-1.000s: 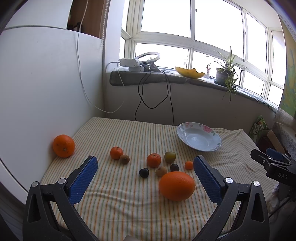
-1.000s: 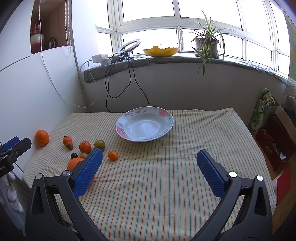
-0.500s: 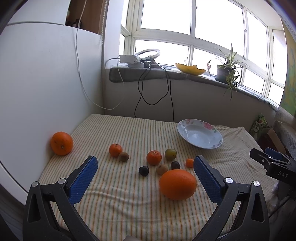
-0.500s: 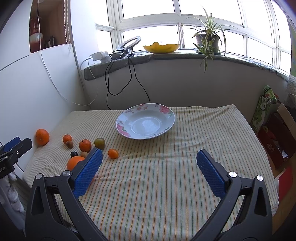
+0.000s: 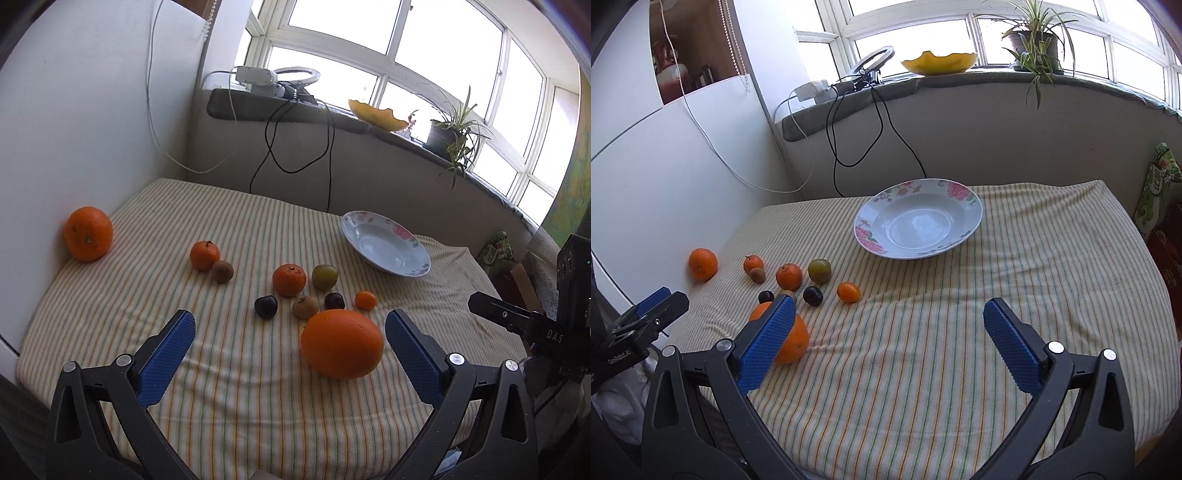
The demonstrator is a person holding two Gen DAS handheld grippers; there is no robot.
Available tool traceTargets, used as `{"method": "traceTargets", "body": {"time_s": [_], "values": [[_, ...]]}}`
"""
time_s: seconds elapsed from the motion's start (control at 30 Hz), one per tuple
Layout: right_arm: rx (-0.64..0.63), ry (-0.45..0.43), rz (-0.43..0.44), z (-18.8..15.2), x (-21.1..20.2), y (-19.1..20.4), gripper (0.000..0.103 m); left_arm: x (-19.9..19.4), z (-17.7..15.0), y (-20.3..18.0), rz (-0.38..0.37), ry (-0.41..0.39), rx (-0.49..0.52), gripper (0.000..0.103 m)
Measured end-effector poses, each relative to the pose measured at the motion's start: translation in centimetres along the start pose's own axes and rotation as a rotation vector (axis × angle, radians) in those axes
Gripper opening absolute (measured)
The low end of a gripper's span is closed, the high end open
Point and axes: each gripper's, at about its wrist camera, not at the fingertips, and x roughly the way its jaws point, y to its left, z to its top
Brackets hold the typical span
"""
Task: Organize fruits
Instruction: 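Close the right gripper around the large orange and lift it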
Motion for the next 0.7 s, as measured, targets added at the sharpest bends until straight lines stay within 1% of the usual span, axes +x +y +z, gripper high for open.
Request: {"method": "traceTargets", "body": {"time_s": [0.17, 0.23, 0.3, 0.47, 0.53, 0.7], "values": [[0.066, 0.094, 0.115, -0.2, 2.3, -0.3, 0.103, 1.1, -0.9, 0.5, -0.052, 0.057, -0.041, 0.098], [0.069, 0.12, 0.144, -0.3, 3.1, -0.1, 0.103, 1.5, -1.3, 0.5, -0.074, 0.08, -0.05, 0.097], [0.064, 0.143, 0.175, -0.4, 3.7, 0.3, 0.103, 1.9, -1.7, 0.3, -0.094, 0.103, -0.049, 0.093], [0.063, 0.22, 0.262, -0.6, 5.8, 1.6, 0.103, 3.4, -2.6, 0.1, -0.157, 0.167, -0.068, 0.086], [0.049, 0.256, 0.298, -0.6, 6.6, 2.3, 0.099, 3.8, -2.8, 0.0, -0.168, 0.18, -0.068, 0.086], [0.047, 0.321, 0.365, -0.5, 8.5, 3.6, 0.098, 4.2, -3.0, -0.5, -0.191, 0.198, -0.054, 0.086]]}}
